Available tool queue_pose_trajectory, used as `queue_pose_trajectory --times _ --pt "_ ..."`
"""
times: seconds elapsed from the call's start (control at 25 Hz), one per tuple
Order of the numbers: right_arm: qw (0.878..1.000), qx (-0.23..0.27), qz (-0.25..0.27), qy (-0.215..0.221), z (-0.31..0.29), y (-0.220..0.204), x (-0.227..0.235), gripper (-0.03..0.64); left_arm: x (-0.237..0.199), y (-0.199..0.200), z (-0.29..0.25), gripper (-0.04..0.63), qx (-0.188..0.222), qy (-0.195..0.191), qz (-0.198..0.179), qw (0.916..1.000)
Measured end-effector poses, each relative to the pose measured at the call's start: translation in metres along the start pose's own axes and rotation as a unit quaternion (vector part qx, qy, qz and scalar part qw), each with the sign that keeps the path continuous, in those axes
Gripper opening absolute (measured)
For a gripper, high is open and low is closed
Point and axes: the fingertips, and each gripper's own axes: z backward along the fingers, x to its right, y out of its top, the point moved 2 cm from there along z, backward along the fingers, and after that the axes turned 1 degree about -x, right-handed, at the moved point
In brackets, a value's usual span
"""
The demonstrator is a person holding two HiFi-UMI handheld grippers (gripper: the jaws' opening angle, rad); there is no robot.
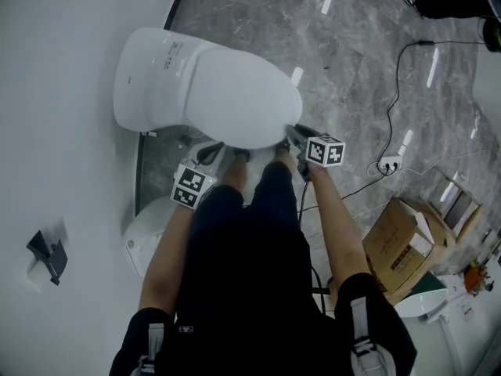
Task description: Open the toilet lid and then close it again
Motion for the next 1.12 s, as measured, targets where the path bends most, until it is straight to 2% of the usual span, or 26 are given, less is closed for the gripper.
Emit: queue_pose_trajectory --times 0.36,0.8,1.12 --pt "1.000 -0.005 -0.015 -0.002 -0.007 -0.010 0.030 0.101 -0.003 -0.001 -0.012 0.011 0.010 -0.005 0.017 0.9998" --pt "0.998 -0.005 -0.042 -0.035 -0.024 -0.027 0.071 0.110 -0.013 -0.024 -0.025 0.011 -0.006 -0.009 0.010 0.9999" --pt "0.997 -0.021 -0.054 -0.052 -0.033 -0.035 0.093 0.114 -0.015 -0.022 -0.039 0.011 -0.001 -0.011 0.016 0.9998"
